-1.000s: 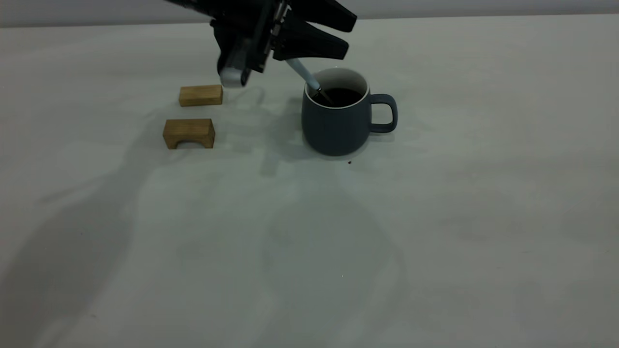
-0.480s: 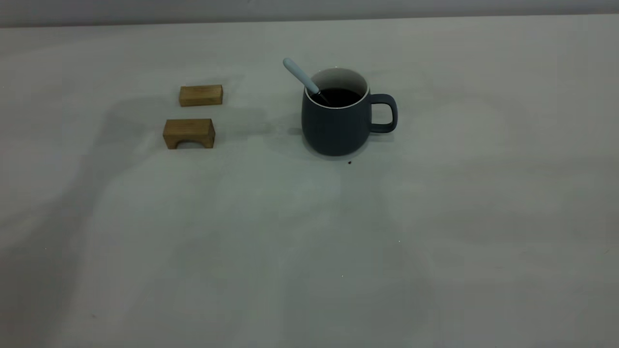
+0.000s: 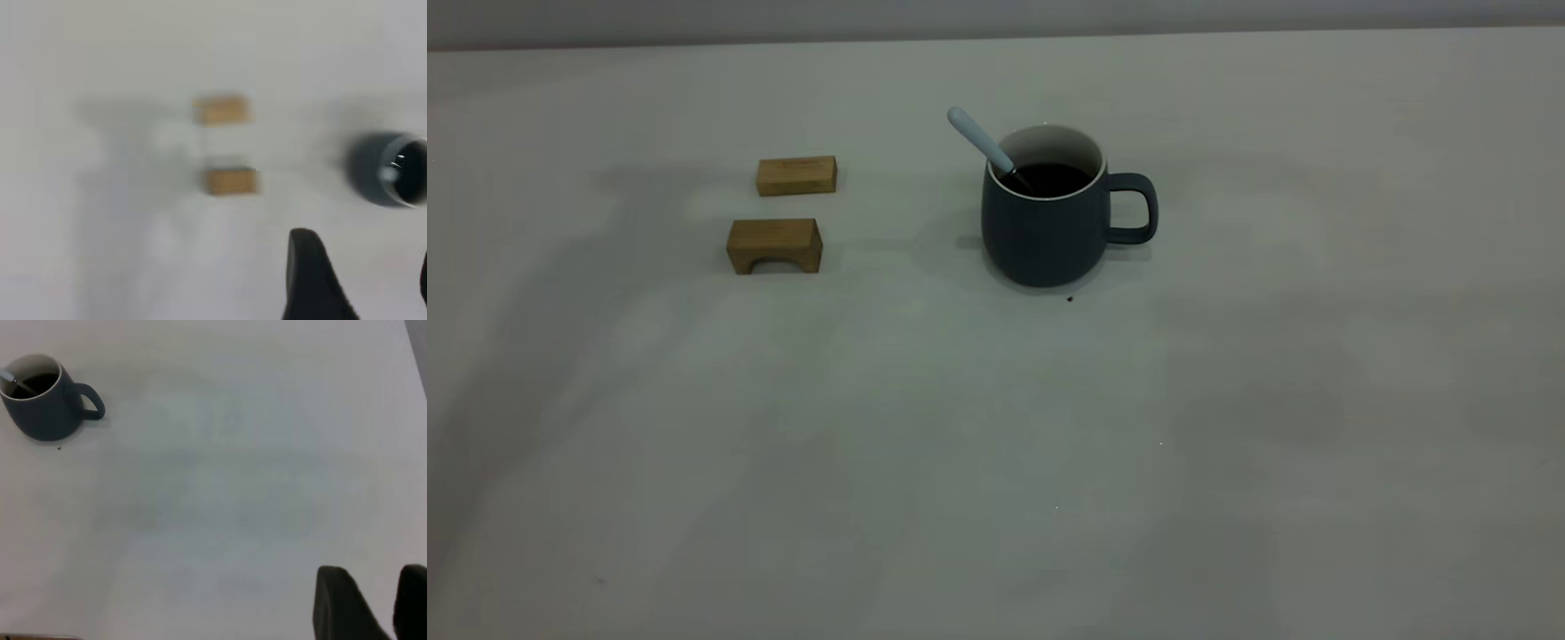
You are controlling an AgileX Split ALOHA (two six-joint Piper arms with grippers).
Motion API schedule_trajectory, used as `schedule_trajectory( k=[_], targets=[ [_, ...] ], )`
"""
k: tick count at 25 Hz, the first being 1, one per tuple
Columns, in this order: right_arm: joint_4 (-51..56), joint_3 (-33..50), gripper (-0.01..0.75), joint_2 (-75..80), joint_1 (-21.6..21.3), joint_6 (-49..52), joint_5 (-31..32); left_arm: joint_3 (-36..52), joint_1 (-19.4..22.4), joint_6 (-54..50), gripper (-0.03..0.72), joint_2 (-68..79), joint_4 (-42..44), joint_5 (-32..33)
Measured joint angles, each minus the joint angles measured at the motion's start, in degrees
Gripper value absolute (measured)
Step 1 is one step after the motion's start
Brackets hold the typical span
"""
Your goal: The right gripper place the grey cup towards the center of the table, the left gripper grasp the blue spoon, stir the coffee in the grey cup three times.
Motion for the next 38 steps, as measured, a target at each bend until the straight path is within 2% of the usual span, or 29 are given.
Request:
schedule_trajectory(
  k=[3,7,17,23,29,38],
  targets=[
    [0.0,0.0,0.237,0.0,0.0,0.05,0.0,3.02,0.0,0.13,0.463,-5.51,5.74,0.0],
    [0.0,0.0,0.237,0.0,0.0,0.05,0.0,11.57,0.0,0.18,0.463,-13.45,9.25,0.0],
    [0.0,0.0,0.237,0.0,0.0,0.05,0.0,46.33,0.0,0.33,0.463,-35.96,10.1,0.0],
    [0.0,0.0,0.237,0.0,0.0,0.05,0.0,64.58,0.55,0.4,0.463,-59.98,10.44,0.0],
    [0.0,0.0,0.237,0.0,0.0,0.05,0.0,72.12,5.61,0.4,0.463,-82.67,10.68,0.0],
    [0.0,0.0,0.237,0.0,0.0,0.05,0.0,78.71,11.09,5.56,0.463,-99.13,6.48,-1.64]
  ],
)
